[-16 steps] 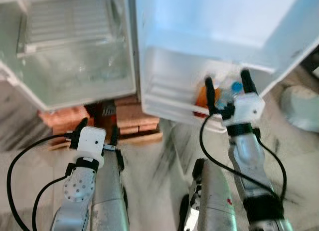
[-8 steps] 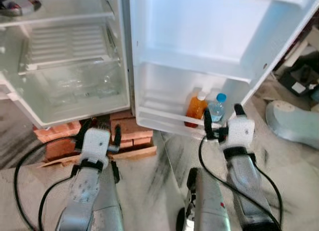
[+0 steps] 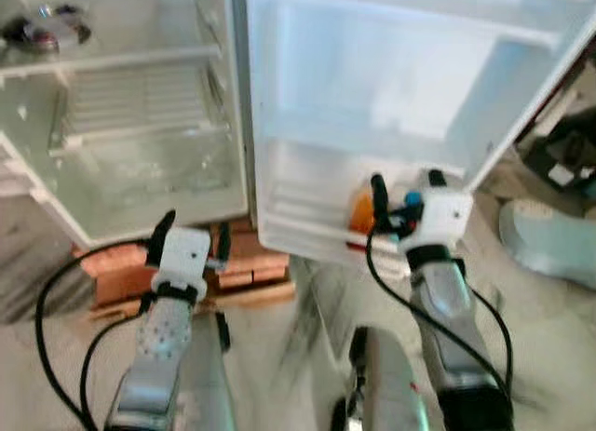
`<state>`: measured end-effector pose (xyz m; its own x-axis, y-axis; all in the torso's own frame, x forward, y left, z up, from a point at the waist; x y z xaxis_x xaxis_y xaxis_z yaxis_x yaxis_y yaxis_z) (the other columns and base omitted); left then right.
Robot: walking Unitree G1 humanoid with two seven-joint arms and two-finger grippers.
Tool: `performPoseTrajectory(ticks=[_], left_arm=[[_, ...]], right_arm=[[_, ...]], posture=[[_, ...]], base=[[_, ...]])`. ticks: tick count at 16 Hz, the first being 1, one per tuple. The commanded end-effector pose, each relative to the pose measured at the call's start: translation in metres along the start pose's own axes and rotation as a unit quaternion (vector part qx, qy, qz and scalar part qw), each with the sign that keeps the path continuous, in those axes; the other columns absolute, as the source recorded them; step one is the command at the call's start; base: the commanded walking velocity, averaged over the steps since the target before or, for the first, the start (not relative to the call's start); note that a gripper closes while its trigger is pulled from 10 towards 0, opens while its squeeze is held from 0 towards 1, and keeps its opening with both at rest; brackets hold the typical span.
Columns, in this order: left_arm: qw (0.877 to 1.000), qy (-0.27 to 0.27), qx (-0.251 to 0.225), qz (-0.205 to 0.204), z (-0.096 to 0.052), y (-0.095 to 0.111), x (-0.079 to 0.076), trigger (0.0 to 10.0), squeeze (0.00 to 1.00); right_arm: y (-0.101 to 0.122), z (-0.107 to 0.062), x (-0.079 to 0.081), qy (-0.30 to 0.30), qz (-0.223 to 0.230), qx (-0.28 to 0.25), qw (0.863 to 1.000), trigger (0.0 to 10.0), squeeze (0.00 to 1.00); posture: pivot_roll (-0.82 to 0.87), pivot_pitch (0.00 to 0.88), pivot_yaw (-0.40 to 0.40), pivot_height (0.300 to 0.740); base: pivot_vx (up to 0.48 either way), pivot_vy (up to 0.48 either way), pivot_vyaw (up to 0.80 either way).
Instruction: Restocking fridge
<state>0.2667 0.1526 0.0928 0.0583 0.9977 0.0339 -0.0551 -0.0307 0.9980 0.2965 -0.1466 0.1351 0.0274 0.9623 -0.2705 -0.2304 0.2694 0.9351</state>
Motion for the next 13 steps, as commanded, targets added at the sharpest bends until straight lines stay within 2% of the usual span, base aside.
performPoseTrajectory(ticks=[1, 5, 8, 13], left_arm=[[1.000, -0.003, -0.005, -0.002, -0.001, 0.001, -0.004, 10.0, 0.00], [1.000, -0.002, 0.003, -0.005, -0.008, -0.004, -0.003, 10.0, 0.00], [0.999, 0.024, 0.024, 0.003, -0.010, -0.012, -0.001, 10.0, 0.00], [0.999, 0.027, 0.025, 0.004, -0.012, -0.012, -0.003, 10.0, 0.00]], right_arm=[[0.005, -0.001, -0.009, -0.008, -0.002, -0.008, 1.000, 10.0, 0.00], [0.000, -0.019, -0.018, -0.009, -0.009, 0.011, 1.000, 10.0, 0.00], [-0.009, -0.031, -0.015, -0.008, 0.019, 0.051, 0.999, 10.0, 0.00], [-0.010, -0.034, -0.011, 0.007, 0.024, 0.059, 0.998, 10.0, 0.00]], posture=[[0.13, 0.053, -0.057, 0.652], [0.13, 0.056, -0.057, 0.706], [0.12, 0.065, -0.054, 0.740], [0.13, 0.072, -0.062, 0.740]], base=[[0.000, 0.000, 0.00], [0.000, 0.000, 0.00], [0.000, 0.000, 0.00], [0.000, 0.000, 0.00]])
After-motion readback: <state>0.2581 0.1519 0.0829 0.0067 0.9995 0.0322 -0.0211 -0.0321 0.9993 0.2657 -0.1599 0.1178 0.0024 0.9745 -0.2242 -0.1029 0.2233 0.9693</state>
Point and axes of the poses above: a point about 5 cm out from each wrist's last joint towards the gripper, its own z axis pointing out of the wrist towards the gripper, its own y axis along the axis of the wrist's last joint, x = y × z, the point moved 1 cm from there along z, pointing out of the wrist towards the gripper, and after that the axes turned 14 degrees about -z, right-handed, at the moved point
